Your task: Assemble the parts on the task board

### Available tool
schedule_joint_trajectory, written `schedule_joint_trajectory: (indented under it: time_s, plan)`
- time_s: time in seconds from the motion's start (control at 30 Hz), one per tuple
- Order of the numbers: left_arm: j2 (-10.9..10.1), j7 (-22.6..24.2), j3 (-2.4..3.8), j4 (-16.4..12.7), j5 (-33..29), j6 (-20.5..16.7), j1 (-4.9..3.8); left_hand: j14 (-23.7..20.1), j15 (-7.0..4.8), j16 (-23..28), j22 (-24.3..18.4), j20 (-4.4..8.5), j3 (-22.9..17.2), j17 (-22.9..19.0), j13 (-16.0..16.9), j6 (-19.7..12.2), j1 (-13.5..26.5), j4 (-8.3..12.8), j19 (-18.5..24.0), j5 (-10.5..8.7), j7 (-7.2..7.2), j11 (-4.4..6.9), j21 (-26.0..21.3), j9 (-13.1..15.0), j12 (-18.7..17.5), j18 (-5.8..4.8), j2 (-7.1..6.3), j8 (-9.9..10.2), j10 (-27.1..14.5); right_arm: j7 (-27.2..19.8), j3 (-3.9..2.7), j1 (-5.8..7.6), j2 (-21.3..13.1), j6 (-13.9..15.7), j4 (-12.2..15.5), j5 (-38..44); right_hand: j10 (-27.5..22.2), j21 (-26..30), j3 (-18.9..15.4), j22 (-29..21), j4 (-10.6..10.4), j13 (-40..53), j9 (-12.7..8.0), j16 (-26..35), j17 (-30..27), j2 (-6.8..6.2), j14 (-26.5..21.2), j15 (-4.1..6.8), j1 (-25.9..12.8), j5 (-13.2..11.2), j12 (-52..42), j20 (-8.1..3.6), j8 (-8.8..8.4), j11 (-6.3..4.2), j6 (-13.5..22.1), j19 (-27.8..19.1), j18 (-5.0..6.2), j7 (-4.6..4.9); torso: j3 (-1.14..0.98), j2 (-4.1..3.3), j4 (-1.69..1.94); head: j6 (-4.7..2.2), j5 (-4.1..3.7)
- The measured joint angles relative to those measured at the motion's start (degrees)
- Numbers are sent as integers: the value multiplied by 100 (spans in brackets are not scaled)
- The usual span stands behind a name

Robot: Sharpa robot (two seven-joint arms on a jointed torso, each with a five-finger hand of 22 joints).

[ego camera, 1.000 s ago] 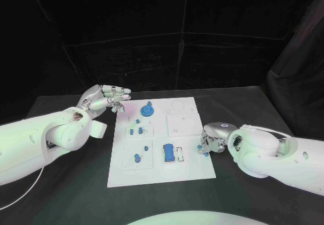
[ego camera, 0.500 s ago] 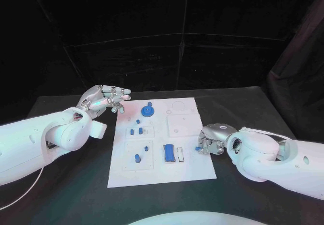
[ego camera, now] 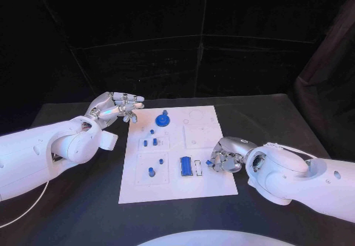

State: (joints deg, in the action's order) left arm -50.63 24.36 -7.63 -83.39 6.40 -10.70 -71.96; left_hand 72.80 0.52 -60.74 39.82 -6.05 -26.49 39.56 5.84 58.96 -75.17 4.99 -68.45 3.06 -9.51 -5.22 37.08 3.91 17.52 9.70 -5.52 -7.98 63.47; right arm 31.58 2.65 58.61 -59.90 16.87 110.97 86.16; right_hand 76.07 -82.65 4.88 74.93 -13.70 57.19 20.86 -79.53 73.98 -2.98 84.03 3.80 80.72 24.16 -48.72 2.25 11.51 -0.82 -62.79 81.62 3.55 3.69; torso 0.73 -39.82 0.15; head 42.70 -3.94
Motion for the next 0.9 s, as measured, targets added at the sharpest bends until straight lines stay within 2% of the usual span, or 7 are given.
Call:
schedule_joint_trajectory:
  time_s: [0.13, 0.23, 0.5, 0.9]
  plan:
    - [0, 0, 0, -6, 0, 0, 0, 0, 0, 0, 0, 0, 0, 0, 0, 0, 0, 0, 0, 0, 0, 0, 0, 0, 0, 1, 0, 0, 0, 37, 0, 0, 97, 90, -43, -174, 65, -27, 93, 0, -89, 68, 47, -50, 66, -70, -21, 20, -175, 47, -93, -1, 0, -1, -41, 41, 1, -12, 2, 0, 0, 11, 14]
    - [-1, 0, 0, -11, 0, 0, 0, 0, 0, 0, 0, 0, 0, 0, 0, 0, 0, 0, 0, 0, 0, 0, 0, 0, 0, 1, 0, 0, 0, 69, 1, 0, 188, 126, -104, -301, 134, -66, 46, 0, -213, 155, 89, -82, 97, -130, 0, 41, -391, 424, -193, -22, 47, -11, -87, 61, 1, -38, 3, 0, 0, 23, 15]
    - [-1, -1, -1, -21, 0, 1, 0, 0, 0, 0, 0, 0, 0, 0, 0, 0, 0, 0, 0, 0, 0, 0, 0, 0, 0, 0, 0, 0, 0, 161, 1, 0, 446, 141, -265, -582, 247, -87, -12, -1, -272, 348, 154, -149, 97, -68, 0, 41, -725, 768, -413, -42, 80, -42, -175, 81, 0, -51, 3, -1, 0, 45, 15]
    - [-2, -4, -1, -28, 0, 3, -1, 0, 0, 0, 1, 0, 0, 0, 0, 0, 0, 0, 0, 0, 0, 0, 0, 0, 0, 0, 0, 0, 0, 242, 2, 0, 652, 99, -392, -822, 246, -89, -12, -1, -272, 367, 175, -149, 96, -77, 0, 41, -760, 783, -422, -42, 94, -42, -185, 81, 0, -61, 1, 0, 0, 61, 43]
